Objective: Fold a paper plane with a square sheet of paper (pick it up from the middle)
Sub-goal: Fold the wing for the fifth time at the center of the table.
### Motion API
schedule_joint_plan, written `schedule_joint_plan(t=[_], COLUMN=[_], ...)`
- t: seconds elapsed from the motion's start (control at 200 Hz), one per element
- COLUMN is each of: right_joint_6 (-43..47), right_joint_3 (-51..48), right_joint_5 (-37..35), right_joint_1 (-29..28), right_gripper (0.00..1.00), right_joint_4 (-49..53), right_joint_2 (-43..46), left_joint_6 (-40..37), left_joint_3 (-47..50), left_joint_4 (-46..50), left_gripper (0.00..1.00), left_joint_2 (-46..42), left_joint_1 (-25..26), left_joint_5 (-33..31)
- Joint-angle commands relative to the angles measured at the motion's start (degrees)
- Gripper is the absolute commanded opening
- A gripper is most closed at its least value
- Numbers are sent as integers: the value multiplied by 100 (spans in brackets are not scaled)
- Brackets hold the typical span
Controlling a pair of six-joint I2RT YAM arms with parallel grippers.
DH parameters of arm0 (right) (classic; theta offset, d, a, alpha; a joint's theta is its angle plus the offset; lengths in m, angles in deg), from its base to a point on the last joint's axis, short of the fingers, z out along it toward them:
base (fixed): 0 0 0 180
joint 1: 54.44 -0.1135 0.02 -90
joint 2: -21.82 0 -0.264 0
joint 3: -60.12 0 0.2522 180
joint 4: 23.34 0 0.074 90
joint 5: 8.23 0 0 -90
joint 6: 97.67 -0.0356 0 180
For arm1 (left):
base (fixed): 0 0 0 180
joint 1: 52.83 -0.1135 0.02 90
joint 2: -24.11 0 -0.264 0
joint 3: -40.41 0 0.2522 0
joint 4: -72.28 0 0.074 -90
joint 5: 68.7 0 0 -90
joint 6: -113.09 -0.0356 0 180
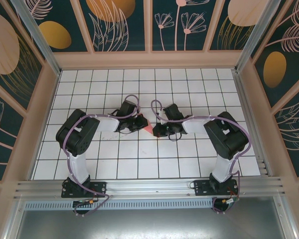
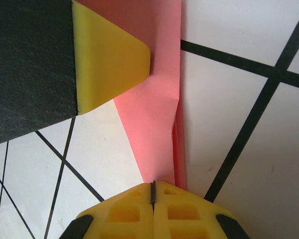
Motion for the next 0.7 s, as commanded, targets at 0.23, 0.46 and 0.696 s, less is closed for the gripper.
schedule_joint_plan(t=[0.23,0.46,0.696], right_joint_6=[485,470,457], right_joint_3=[-450,-664,-915], right_joint_5=[170,26,-8], right_joint_1=[55,109,184], right_gripper=[0,0,0], right_joint_4=[855,987,1136], right_joint_2=[261,384,602], left_joint_6=[-307,-312,-329], left_joint_3=[69,65,65], left_joint_4=[485,496,492], left_gripper=[13,12,12], left_joint_2=[584,582,576], left_joint_1=[-49,-53,-55], left_joint_5=[-1168,-1183,-1170])
